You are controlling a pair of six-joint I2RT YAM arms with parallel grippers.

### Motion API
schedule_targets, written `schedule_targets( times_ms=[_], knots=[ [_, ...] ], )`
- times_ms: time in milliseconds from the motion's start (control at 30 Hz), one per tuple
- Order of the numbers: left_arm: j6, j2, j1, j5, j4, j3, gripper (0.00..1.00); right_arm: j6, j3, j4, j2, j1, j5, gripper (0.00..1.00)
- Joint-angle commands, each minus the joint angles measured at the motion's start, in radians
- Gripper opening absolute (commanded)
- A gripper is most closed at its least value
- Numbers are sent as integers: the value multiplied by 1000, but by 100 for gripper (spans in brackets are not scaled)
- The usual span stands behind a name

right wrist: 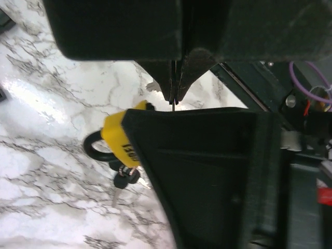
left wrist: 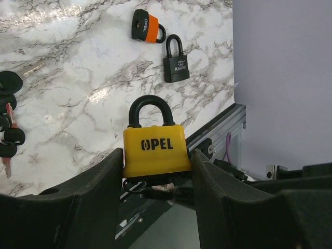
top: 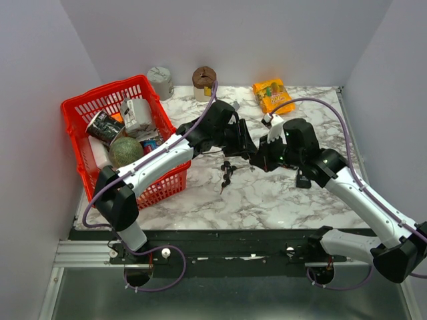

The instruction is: Unlock with the key

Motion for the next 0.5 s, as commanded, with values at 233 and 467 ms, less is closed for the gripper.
schedule_targets(
  times_ms=[233, 467],
  knots=[
    [-2, -2, -5, 45, 44, 36, 0, -30, 29, 77, 51, 65, -103, 1],
    [-5, -14, -5, 42, 53, 24, 0, -30, 1, 120, 90, 66, -119, 1]
  ],
)
